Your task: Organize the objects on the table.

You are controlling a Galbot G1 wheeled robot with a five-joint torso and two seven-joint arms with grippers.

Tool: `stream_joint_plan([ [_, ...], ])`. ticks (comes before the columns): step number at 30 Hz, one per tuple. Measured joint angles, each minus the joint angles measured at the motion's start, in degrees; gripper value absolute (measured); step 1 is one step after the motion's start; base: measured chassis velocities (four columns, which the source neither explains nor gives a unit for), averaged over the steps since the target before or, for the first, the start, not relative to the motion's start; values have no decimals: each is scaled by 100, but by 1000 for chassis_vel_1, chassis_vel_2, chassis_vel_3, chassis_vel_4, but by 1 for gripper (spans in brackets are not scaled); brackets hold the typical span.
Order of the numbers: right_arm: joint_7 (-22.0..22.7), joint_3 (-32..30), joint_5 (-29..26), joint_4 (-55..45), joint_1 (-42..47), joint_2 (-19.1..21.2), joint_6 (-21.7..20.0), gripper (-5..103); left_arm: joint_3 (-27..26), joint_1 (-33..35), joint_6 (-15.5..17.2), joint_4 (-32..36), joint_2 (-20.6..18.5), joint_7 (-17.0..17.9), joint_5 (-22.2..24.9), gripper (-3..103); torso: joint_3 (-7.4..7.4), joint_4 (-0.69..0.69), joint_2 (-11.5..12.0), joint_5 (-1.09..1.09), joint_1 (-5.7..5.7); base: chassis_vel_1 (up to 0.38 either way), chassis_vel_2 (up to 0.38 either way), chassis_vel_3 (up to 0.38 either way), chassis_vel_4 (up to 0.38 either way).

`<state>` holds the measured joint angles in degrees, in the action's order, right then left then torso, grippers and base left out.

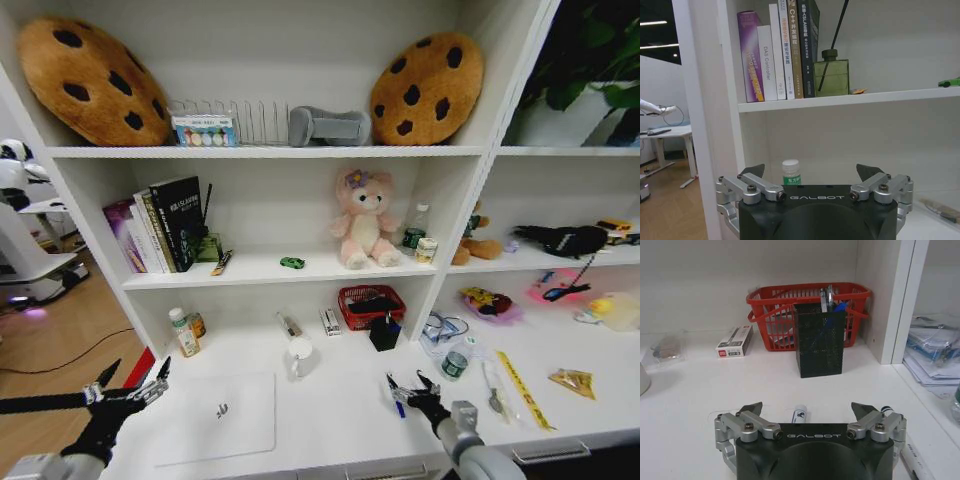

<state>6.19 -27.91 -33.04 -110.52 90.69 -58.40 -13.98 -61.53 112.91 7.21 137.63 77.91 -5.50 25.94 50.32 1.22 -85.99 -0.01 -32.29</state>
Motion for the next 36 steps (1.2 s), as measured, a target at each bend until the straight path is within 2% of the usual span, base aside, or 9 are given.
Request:
stream_joint_plan([
  [12,190,484,-261,219,-455,32,-177,97,0,0,0,0,0,0,0,100,0,1,0,0,0,0,0,0,0],
  [15,299,545,-295,259,-507,35,-196,91,0,0,0,0,0,0,0,100,0,1,0,1,0,0,0,0,0],
  [21,374,557,-291,291,-474,7,-222,63,0,0,0,0,0,0,0,100,0,2,0,0,0,0,0,0,0],
  [26,378,559,-266,315,-455,-19,-210,57,0,0,0,0,0,0,0,100,-1,1,0,-1,0,0,0,0,0],
  [29,378,565,-254,352,-470,-17,-155,40,0,0,0,0,0,0,0,100,-1,1,0,0,0,0,0,0,0],
  [30,378,565,-254,352,-470,-17,-155,40,0,0,0,0,0,0,0,100,-1,1,0,0,0,0,0,0,0],
  [33,372,568,-262,377,-497,2,-138,24,0,0,0,0,0,0,0,100,-1,1,0,1,0,0,0,0,0],
  [34,372,568,-262,377,-497,2,-138,24,0,0,0,0,0,0,0,100,-1,1,0,1,0,0,0,0,0],
  [36,369,568,-277,378,-510,15,-130,14,0,0,0,0,0,0,0,100,-1,1,0,1,0,0,0,0,0],
])
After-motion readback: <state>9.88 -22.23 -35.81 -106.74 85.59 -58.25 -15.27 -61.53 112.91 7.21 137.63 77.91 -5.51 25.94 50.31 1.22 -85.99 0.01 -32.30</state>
